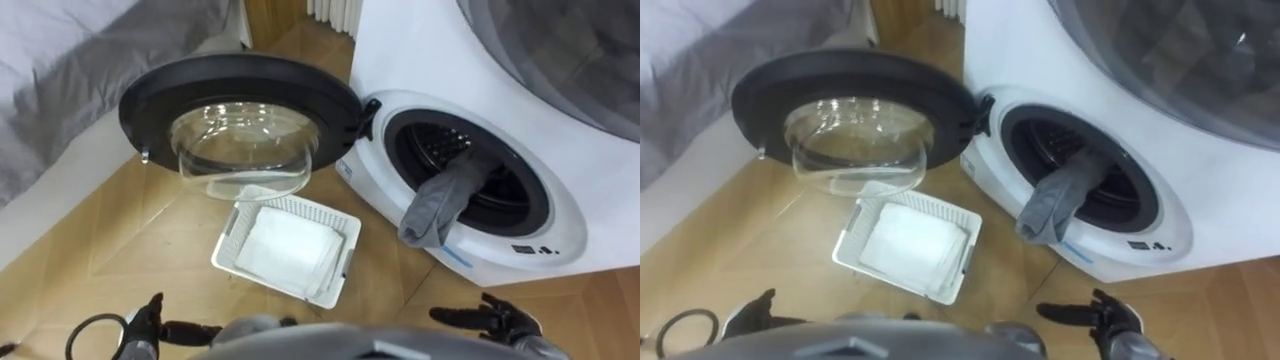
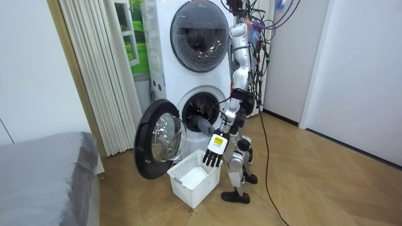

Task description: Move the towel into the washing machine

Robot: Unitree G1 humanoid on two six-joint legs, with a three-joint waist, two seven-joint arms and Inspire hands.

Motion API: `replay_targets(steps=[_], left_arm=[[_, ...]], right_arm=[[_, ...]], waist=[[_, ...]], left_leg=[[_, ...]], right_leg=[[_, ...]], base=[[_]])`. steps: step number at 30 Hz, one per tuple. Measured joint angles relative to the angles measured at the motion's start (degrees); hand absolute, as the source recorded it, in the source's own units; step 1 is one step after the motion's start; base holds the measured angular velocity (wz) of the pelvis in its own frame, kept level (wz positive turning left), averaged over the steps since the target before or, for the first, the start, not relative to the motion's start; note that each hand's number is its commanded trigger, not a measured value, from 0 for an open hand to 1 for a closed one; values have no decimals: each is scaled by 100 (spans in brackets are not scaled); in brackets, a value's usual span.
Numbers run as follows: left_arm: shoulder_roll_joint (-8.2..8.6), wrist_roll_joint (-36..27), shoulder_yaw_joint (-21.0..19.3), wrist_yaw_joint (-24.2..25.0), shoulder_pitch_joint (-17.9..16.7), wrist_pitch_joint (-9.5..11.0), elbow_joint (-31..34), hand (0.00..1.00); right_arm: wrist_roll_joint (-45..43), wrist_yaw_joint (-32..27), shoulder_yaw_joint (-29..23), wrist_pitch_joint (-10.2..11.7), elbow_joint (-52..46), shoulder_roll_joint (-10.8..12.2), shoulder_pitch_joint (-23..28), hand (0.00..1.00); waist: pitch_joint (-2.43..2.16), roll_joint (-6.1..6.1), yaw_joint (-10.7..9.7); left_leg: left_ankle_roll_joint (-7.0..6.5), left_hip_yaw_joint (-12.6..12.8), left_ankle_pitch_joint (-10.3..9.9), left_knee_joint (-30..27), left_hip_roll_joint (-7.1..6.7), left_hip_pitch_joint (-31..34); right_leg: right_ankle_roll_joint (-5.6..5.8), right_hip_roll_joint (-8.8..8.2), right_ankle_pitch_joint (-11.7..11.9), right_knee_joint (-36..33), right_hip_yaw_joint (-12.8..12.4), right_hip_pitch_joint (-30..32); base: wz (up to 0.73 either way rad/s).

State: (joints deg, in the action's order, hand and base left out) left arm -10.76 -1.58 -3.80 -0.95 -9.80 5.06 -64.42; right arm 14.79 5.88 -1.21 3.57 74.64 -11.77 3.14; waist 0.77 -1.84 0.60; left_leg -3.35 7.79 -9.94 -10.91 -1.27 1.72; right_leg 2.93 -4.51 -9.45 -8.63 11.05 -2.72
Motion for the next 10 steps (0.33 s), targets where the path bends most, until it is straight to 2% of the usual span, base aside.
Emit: replay_targets(steps=[3,10], left_arm=[[59,2,-78,42,23,-92,-11,0],[139,3,-263,183,56,-186,-209,0]], right_arm=[[-137,70,4,-129,108,112,-1,0],[-177,247,2,-201,172,116,25,0]], waist=[[-6,22,1],[-2,18,5]], left_leg=[[25,-1,-28,36,31,-156],[61,8,-48,22,55,-245]], right_leg=[[0,27,0,0,0,-144],[0,68,-1,2,2,-227]], base=[[0],[-2]])
